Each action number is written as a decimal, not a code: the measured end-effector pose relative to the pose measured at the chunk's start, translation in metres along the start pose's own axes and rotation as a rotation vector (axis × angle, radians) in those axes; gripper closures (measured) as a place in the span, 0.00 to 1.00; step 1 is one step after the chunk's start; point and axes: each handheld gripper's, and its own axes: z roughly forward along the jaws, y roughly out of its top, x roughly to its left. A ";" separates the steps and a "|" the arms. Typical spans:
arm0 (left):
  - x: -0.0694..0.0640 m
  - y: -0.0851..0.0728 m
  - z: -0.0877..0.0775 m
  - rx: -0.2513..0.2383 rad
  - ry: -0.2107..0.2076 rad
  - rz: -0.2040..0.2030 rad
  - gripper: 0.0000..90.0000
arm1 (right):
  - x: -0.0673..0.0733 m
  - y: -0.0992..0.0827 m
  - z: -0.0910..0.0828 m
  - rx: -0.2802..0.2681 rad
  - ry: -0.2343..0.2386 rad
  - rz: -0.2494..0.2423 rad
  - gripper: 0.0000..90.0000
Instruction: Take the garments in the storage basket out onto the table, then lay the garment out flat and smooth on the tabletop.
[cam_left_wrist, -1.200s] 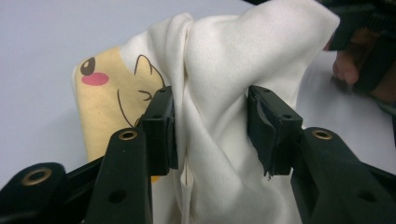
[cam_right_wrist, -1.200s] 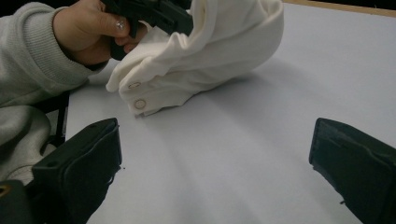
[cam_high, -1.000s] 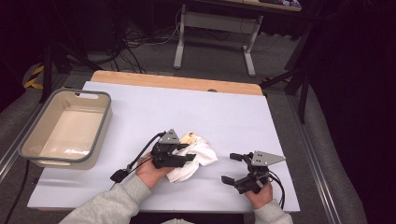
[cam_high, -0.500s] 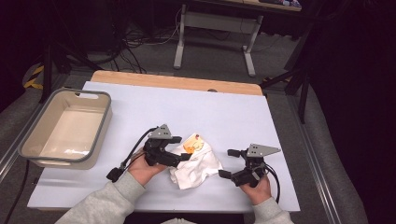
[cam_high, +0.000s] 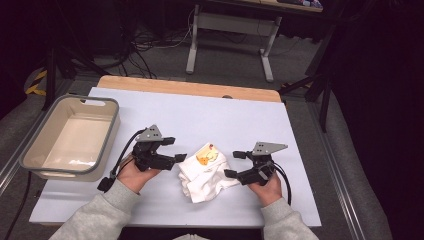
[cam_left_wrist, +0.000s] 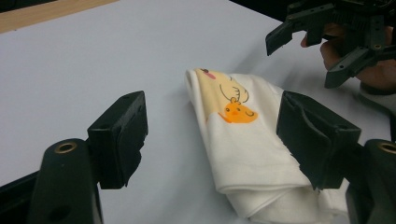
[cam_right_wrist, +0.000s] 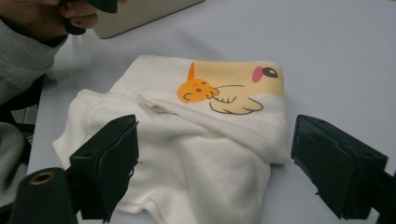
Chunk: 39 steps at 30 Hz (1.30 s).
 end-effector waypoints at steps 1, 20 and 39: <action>0.001 -0.001 -0.002 0.001 0.000 0.001 0.29 | -0.001 0.001 0.002 0.004 0.000 -0.003 0.20; 0.008 -0.010 -0.007 0.033 0.016 -0.009 0.33 | -0.026 0.023 0.042 0.086 -0.071 0.003 0.45; 0.006 -0.012 -0.004 0.040 0.012 -0.006 0.35 | -0.034 0.023 0.070 0.152 -0.020 0.030 0.74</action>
